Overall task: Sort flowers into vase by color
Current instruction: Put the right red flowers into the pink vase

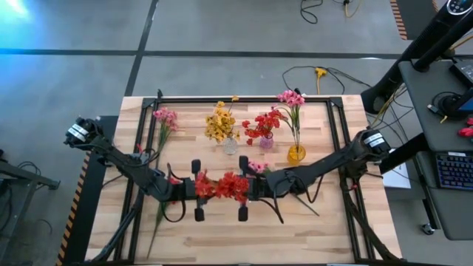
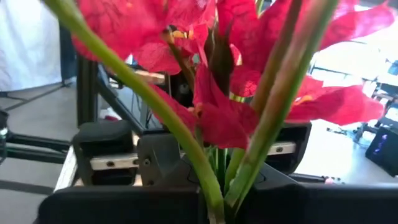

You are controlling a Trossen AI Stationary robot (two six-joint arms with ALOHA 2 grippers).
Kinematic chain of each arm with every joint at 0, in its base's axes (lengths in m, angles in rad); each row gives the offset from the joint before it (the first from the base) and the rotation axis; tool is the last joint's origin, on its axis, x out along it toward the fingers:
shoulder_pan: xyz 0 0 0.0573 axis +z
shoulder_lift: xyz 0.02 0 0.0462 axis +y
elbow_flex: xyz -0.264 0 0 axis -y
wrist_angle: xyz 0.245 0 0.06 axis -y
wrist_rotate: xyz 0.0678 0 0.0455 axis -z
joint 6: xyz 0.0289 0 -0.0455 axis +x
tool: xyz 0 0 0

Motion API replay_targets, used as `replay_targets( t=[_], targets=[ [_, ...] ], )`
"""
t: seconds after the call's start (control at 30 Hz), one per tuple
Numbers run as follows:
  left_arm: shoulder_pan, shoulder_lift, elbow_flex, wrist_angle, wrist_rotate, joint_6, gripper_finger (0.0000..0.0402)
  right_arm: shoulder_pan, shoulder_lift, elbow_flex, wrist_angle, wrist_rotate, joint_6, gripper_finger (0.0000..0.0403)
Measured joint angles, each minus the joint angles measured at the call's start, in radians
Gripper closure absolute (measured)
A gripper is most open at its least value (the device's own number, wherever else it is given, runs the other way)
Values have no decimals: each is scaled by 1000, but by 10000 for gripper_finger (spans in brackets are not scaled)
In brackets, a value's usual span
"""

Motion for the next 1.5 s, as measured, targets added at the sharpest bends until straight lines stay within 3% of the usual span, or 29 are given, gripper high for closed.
replay_targets(
  t=[0.17, 0.3, 0.43, 0.8, 1.0, 1.13, 1.3, 1.5],
  targets=[
    [-15, -7, 0, -61, -21, -25, 232, 1, -12, 40, -96, 17, 7, 388],
    [-34, -51, 0, -219, -58, -110, 181, 1, -55, 88, -270, 162, 14, 389],
    [-39, -121, -1, -389, -60, -214, 155, -16, -116, 103, -455, 270, 60, 389],
    [-39, -315, 46, -665, -62, -276, 151, -119, -320, -126, -478, 328, 194, 390],
    [-38, -339, 41, -731, -62, -285, 151, -66, -444, -207, -497, 509, 218, 390],
    [-38, -341, 40, -746, -62, -285, 151, -48, -551, -292, -489, 550, 259, 390],
    [-37, -337, 40, -745, -72, -284, 151, -86, -629, -427, -381, 573, 264, 390],
    [-37, -337, 40, -744, -117, -284, 150, -121, -626, -558, -97, 589, 113, 390]
  ],
)
